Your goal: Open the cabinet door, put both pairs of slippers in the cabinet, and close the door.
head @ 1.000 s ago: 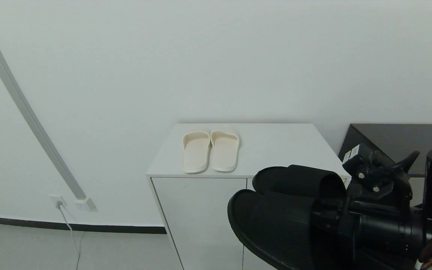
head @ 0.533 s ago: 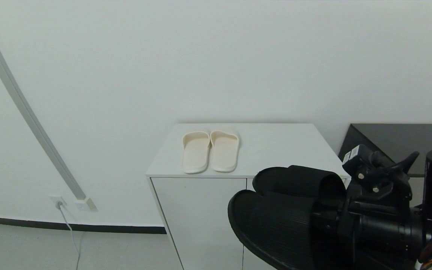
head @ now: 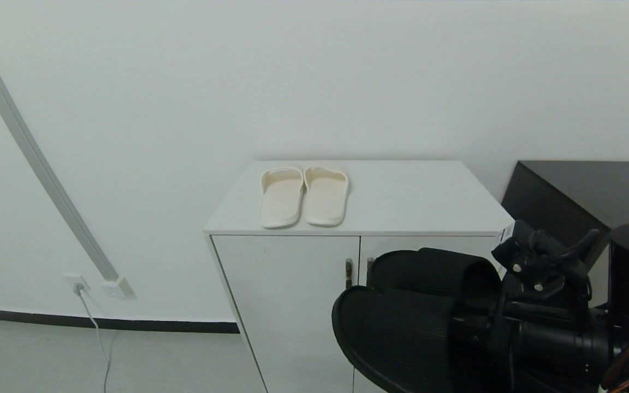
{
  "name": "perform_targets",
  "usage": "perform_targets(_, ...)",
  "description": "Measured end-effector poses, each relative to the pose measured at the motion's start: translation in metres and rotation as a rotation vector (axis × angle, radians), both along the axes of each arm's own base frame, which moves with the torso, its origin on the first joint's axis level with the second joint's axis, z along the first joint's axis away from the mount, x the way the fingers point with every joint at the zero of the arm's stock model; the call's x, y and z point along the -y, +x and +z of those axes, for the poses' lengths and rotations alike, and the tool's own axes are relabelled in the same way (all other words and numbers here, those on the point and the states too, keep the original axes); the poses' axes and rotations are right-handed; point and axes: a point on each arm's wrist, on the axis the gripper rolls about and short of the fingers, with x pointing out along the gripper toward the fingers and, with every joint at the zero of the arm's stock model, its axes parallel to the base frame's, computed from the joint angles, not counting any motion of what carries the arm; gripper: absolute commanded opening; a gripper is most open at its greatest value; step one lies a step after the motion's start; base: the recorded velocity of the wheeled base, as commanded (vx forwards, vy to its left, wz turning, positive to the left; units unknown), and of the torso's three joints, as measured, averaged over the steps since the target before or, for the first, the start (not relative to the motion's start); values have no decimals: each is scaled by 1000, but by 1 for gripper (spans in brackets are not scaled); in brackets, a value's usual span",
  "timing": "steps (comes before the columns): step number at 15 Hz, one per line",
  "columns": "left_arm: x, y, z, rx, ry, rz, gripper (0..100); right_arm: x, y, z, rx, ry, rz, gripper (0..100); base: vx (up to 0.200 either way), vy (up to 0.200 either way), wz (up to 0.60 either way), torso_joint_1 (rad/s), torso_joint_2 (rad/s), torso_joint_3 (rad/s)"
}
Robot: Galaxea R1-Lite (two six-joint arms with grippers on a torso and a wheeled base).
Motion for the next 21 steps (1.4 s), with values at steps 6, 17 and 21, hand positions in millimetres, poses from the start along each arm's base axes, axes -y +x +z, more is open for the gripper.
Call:
perform_targets(6,0,0,0,0,2,-1,100,2,-2,-2,-2,-4,-1,0,0,0,0,-209,527,319)
perform_targets(17,0,0,0,0,2,0,100,3,-6,-10,-23,-23,10,0,0,0,0,-148,479,333)
perform_targets(21,0,0,0,1,3,0,100,2,-6,-13,-31,-33,14,0,0,0,0,-71,442,377)
